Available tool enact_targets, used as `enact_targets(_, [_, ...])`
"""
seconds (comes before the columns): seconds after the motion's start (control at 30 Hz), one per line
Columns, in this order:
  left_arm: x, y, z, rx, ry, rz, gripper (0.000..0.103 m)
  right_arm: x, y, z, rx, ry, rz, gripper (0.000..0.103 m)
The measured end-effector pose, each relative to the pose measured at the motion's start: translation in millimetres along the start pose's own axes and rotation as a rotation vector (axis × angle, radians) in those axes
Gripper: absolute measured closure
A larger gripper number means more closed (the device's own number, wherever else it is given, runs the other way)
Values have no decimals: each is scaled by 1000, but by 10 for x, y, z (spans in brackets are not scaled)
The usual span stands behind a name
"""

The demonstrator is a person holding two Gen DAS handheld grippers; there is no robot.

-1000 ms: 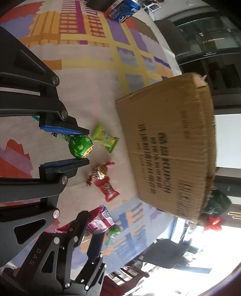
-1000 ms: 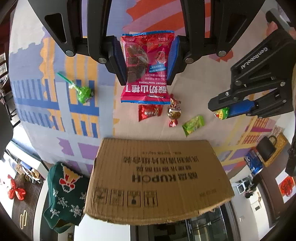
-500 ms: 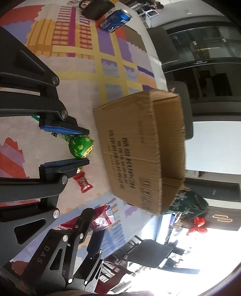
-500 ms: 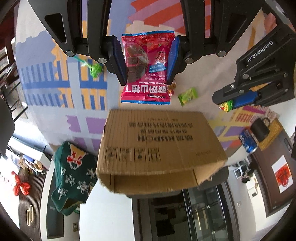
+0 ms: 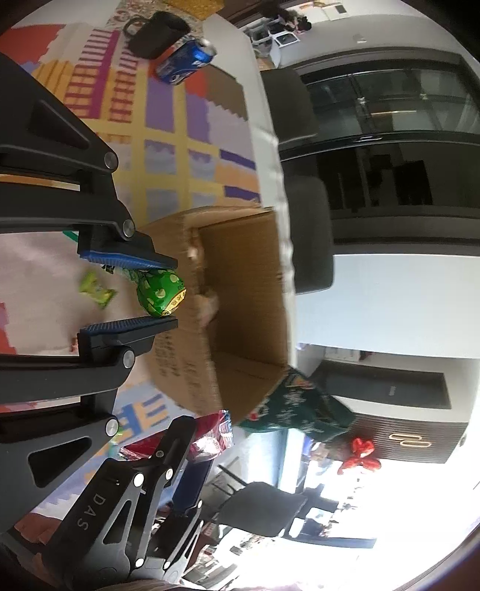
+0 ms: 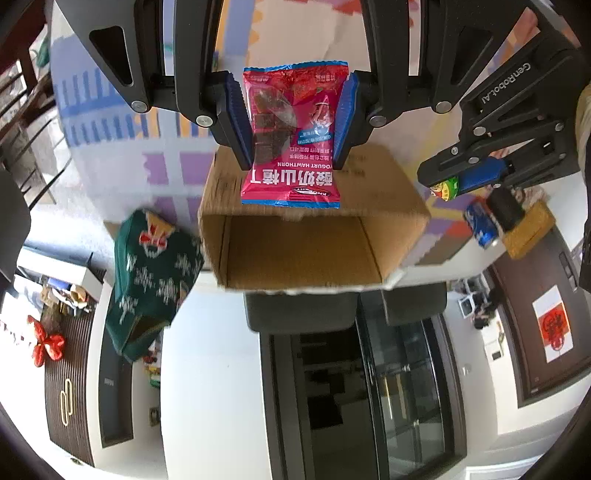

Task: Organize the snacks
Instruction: 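Carry both items over the box and open both tools to release them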

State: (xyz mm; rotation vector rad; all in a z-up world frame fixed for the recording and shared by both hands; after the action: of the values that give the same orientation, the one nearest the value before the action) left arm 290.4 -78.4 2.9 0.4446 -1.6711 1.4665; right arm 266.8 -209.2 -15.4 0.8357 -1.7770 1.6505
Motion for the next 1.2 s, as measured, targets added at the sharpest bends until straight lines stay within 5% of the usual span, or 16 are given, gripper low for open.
enact_targets(0.5, [-63, -709, -197, -23, -51, 56, 78, 71, -738, -58, 43, 16, 75, 61])
enact_targets(1.2, [-851, -1106, -410, -3, -1, -89, 78, -686, -1269, 30, 70, 57, -57, 61])
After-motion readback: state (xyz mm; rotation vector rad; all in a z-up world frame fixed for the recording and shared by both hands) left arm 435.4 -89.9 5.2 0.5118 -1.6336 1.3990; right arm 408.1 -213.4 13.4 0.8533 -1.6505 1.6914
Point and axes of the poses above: each gripper's, at about its wrist camera, not at the fingertips, and x roughly against the way its jaws point, z to its right, y to its underside, the point moved 4 cm from there along -x, roughly the way its jaws point, and after that the axes turned 10 degrees about -z, right-handed, at the moved point
